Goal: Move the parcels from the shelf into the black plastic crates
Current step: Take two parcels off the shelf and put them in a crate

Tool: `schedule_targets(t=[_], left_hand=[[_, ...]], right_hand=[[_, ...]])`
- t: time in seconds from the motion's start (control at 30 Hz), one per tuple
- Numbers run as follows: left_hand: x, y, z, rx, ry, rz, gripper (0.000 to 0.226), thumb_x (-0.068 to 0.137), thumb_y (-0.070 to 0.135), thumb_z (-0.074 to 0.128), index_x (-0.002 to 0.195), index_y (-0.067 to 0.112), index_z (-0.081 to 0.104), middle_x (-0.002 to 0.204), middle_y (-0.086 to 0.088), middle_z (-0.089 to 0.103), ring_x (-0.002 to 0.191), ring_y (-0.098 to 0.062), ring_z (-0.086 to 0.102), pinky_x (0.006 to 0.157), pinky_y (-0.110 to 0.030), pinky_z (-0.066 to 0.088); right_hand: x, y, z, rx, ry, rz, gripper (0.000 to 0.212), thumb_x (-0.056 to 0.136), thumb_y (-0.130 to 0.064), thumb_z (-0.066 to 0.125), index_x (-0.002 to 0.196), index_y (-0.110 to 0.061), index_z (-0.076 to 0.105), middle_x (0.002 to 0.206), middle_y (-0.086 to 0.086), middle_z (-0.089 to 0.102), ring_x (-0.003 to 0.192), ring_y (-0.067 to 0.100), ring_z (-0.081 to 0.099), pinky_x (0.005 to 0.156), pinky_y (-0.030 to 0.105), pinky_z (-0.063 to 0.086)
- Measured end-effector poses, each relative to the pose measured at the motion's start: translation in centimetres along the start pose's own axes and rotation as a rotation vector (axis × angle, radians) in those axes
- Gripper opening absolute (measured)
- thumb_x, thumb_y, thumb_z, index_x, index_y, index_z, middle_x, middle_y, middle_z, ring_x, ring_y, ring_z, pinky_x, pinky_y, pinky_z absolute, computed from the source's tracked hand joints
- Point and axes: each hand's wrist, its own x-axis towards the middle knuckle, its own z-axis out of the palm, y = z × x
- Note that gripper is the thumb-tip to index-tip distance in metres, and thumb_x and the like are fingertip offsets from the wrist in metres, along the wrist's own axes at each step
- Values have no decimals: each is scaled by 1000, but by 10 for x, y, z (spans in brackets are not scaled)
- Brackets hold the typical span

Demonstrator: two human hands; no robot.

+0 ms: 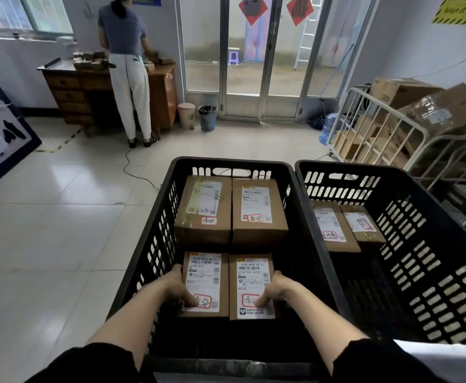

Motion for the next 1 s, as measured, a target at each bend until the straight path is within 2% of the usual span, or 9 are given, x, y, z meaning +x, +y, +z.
schedule_targets(t=[0.23,0.43,0.63,0.73,0.83,0.93,1.0], left_hand=[[12,-3,2,135,7,-23,84,59,1,79,127,14,31,120,-6,54,116,-27,51,100,-47,45],[19,-2,6,240,44,-27,85,67,9,77,133,14,24,124,-6,53,118,-25,50,100,-42,45],[22,3,9,290,100,5,83,76,13,73,140,12,20,133,-10,51,124,-26,48,105,-38,39],[21,3,10,290,85,32,88,76,11,73,143,15,15,133,-9,52,124,-25,48,104,-36,40],[21,3,11,343,52,87,102,70,9,77,146,19,9,133,-8,49,124,-25,48,103,-38,43],[20,4,11,547,80,133,117,65,19,81,148,22,-1,148,-10,24,136,-28,30,110,-42,35],[21,3,11,652,99,176,115,65,25,81,149,22,2,153,-8,11,142,-28,17,115,-43,27]], right_hand=[[15,3,7,-84,7,-52,85,67,-3,80,135,-2,28,131,9,53,125,25,49,102,32,43],[27,6,11,-48,26,-65,86,66,4,78,134,-3,27,127,9,55,123,25,50,103,34,43],[38,8,12,-41,49,-56,80,68,1,77,134,-6,30,126,9,55,122,24,51,101,34,44],[39,9,12,-83,82,-64,75,70,-3,77,131,-7,33,126,8,55,121,23,52,100,32,44],[33,7,9,-247,141,-140,85,68,-15,80,137,-11,30,133,9,48,124,24,48,102,33,43],[26,2,6,-554,202,-297,99,68,-28,80,146,-18,18,144,10,32,133,28,34,107,39,37],[24,1,8,-686,182,-399,103,68,-30,80,148,-19,16,150,7,26,137,27,27,109,39,34]])
